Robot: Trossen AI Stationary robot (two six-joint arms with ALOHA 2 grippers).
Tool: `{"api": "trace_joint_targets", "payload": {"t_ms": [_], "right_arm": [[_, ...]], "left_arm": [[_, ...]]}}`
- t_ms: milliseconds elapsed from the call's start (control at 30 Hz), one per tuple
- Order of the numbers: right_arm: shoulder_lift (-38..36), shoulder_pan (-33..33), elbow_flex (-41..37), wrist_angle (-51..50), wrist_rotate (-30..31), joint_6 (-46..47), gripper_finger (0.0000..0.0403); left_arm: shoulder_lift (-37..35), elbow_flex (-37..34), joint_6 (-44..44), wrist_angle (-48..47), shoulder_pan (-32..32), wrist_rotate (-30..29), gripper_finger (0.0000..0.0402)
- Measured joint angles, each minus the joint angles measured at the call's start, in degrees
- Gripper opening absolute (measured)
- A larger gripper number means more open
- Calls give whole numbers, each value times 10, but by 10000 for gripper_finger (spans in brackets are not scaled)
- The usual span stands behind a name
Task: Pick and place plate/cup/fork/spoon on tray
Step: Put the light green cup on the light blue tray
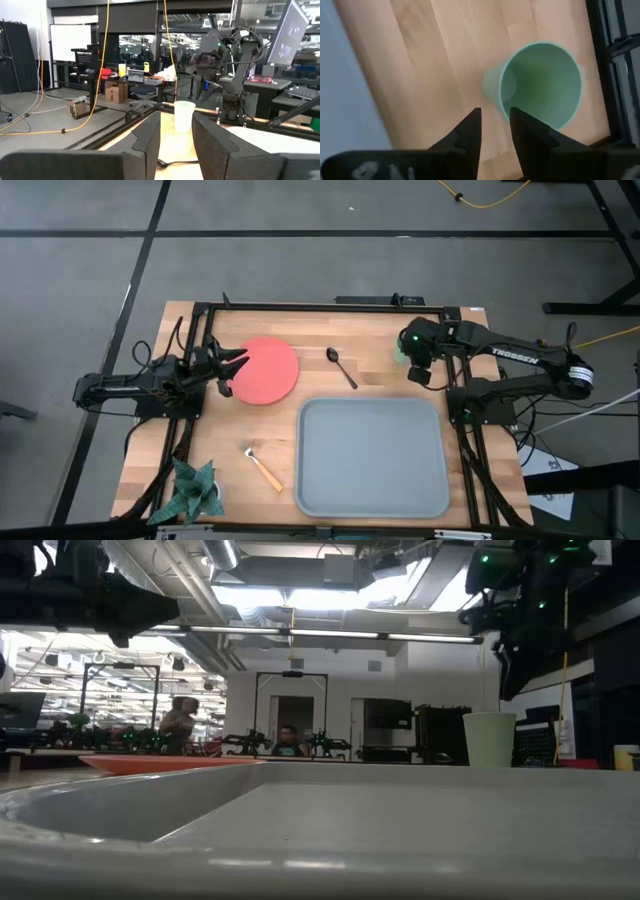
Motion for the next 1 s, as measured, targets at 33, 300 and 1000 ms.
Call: {"api": "trace_joint_targets", "payload": {"t_ms": [33, 300, 1000], "right_arm": [[7, -2, 0, 4, 5, -5, 107], [49, -14, 0, 29, 39, -38, 107], [67, -18, -1, 46, 44, -39, 107]], "left_arm": [[0, 0, 0, -4, 0, 0, 105], [0, 0, 0, -11, 0, 0, 105], [0, 0, 0, -11, 0, -1, 105]]}}
